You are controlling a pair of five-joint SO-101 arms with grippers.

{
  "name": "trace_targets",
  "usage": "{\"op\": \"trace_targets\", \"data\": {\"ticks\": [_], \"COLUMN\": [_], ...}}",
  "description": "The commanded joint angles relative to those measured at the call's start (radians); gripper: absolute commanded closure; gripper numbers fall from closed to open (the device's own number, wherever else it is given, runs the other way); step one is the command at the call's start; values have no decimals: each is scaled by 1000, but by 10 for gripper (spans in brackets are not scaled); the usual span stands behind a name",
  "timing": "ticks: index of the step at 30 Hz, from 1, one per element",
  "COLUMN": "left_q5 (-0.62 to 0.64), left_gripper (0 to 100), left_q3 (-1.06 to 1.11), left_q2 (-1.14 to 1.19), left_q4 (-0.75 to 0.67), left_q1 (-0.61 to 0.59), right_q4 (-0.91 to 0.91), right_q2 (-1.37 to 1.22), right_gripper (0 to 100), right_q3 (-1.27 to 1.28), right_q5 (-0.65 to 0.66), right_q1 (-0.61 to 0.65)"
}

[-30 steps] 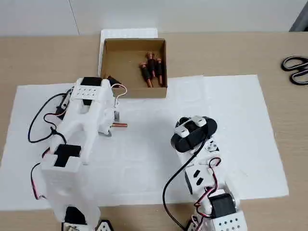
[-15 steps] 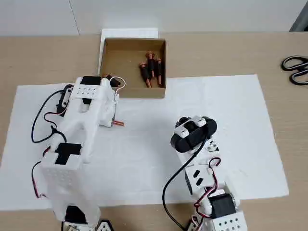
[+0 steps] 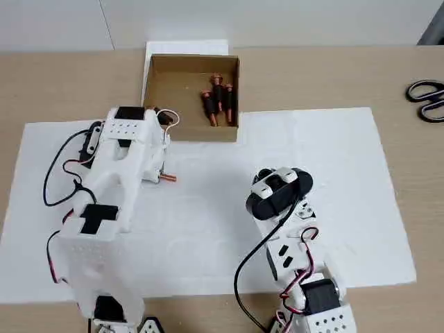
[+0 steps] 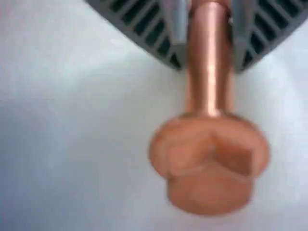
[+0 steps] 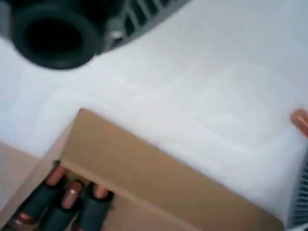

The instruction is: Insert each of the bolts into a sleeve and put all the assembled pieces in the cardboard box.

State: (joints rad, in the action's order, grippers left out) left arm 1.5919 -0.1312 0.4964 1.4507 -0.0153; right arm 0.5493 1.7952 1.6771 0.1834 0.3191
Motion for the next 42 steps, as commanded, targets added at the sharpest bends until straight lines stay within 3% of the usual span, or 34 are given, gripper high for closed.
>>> {"op": "trace_targets", "data": {"ticks": [1,6,14,22,30,37,42], "left_q5": [2,0,-11,-215,-413,-629,-761], "left_gripper": [994,994,994,994,994,994,994], "left_q3": [-96,-151,-151,-262,-369,-398,-397], "left_q2": [-87,-166,-181,-189,-199,-396,-534], "left_q4": [123,226,236,273,302,302,302], "left_q1": [-26,5,48,147,155,229,299], "right_q4": [-18,-18,-18,-25,-28,-205,-213], "right_q2": [18,18,18,18,19,15,16], "right_gripper": [995,995,995,995,995,995,995], "right_q3": [6,6,6,6,6,6,6], "right_q5": [8,8,6,3,-2,-2,0], "right_q1": [-1,-1,-1,2,5,19,104]}}
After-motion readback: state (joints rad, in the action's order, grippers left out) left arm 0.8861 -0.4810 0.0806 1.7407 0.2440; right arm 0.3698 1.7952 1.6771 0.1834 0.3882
